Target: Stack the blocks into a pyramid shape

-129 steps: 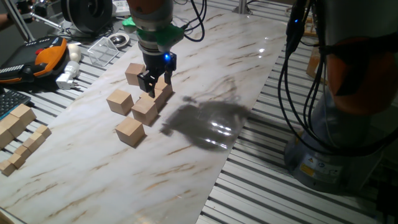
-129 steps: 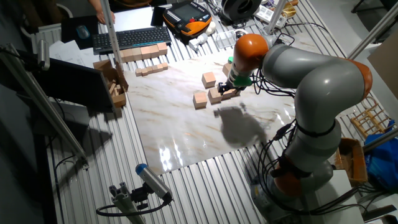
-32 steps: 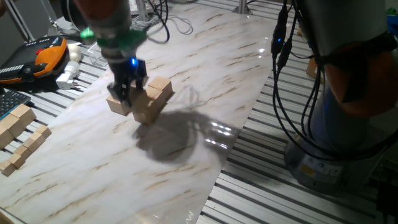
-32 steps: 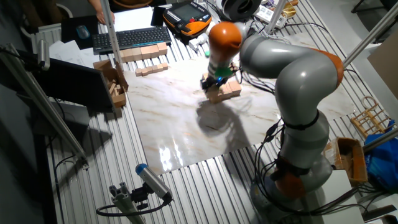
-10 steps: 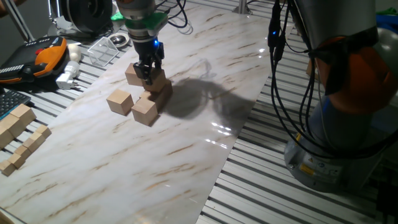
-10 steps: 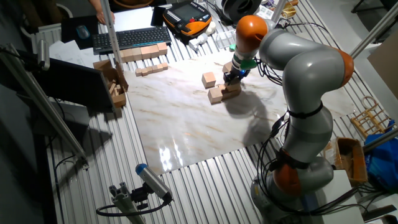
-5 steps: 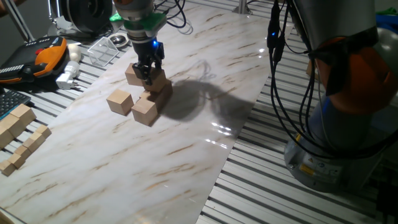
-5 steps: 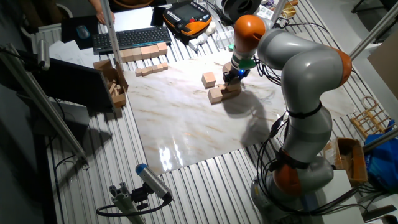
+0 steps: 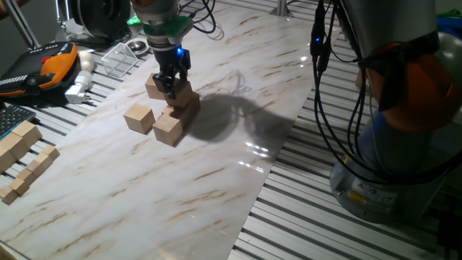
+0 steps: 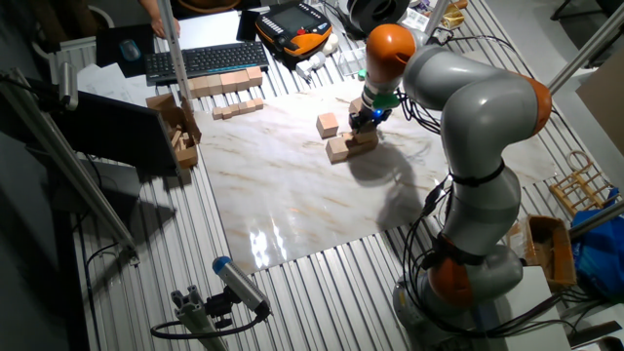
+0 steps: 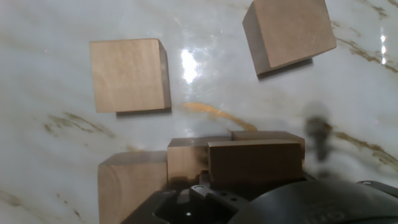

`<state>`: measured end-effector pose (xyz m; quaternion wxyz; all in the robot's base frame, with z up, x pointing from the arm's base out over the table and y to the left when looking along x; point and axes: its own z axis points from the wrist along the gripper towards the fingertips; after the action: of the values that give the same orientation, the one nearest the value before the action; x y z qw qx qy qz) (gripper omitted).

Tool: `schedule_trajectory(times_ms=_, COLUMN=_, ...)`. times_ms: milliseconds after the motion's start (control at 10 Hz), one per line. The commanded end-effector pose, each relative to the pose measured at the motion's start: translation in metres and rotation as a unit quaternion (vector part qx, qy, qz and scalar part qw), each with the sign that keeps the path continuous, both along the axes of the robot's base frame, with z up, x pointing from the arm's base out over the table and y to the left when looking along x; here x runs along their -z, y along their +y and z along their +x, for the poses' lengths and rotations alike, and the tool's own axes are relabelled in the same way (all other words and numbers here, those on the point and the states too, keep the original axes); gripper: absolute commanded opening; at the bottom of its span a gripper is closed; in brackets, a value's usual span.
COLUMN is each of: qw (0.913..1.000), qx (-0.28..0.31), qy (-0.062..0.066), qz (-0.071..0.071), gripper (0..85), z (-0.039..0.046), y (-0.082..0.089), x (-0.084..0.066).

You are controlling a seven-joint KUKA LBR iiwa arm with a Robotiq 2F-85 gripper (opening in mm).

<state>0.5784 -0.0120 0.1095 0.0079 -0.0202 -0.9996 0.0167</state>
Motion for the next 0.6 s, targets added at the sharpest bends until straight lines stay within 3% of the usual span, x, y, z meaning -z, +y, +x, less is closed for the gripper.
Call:
schedule_trajectory(times_ms=0, qw=1.0, qx=0.001, qy=0.0, qz=0.0, gripper=68.0, z=-0.0003, y=0.0, x=0.0)
schedule_trajectory(times_ms=300, qw=1.0, qx=0.005, qy=0.001, qz=-0.002, gripper=68.0, z=-0.0005, y=0.0, x=-0.001)
schedule_trajectory(times_ms=500, qw=0.9999, qx=0.013, qy=0.01, qz=-0.004, gripper=68.0, z=0.0015, y=0.01, x=-0.012)
